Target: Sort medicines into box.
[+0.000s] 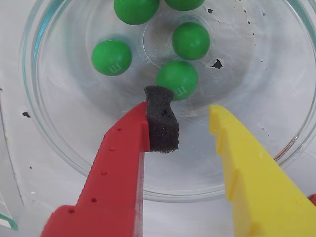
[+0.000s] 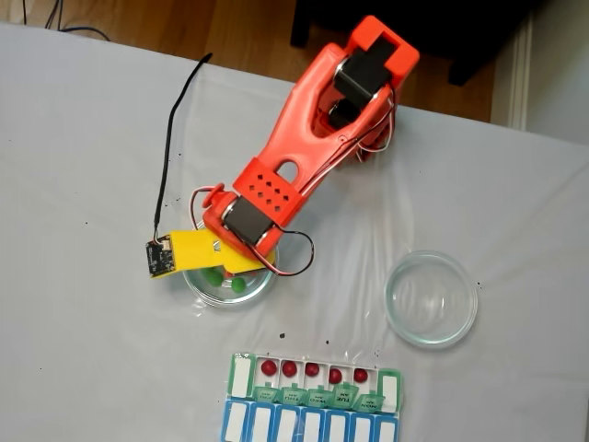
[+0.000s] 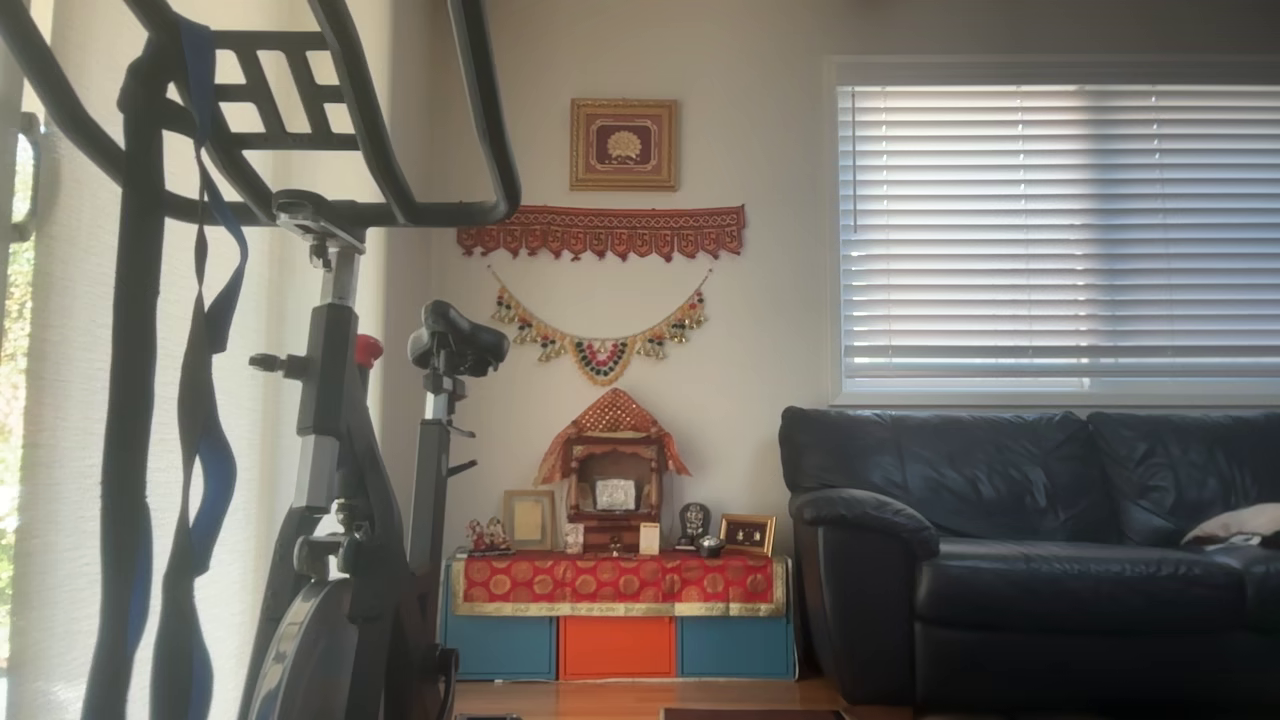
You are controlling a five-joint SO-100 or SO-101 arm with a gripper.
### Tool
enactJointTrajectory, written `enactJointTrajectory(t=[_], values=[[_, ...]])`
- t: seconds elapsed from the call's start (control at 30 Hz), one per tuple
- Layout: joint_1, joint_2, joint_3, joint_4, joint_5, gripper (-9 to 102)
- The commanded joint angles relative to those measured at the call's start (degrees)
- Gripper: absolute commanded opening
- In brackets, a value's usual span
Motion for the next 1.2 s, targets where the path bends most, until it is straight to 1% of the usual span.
enactJointTrajectory(t=[0.0, 0.3, 0.6, 0.77, 1.17], values=[[-0.79, 2.11, -2.11, -0.79, -0.09, 14], [-1.14, 2.46, -0.79, -2.72, 0.62, 14], [-0.7, 4.13, 3.6, -6.42, -2.9, 15], [-0.7, 4.75, 4.75, -7.03, -3.69, 14], [-0.7, 5.01, 7.47, -12.39, -4.04, 14]])
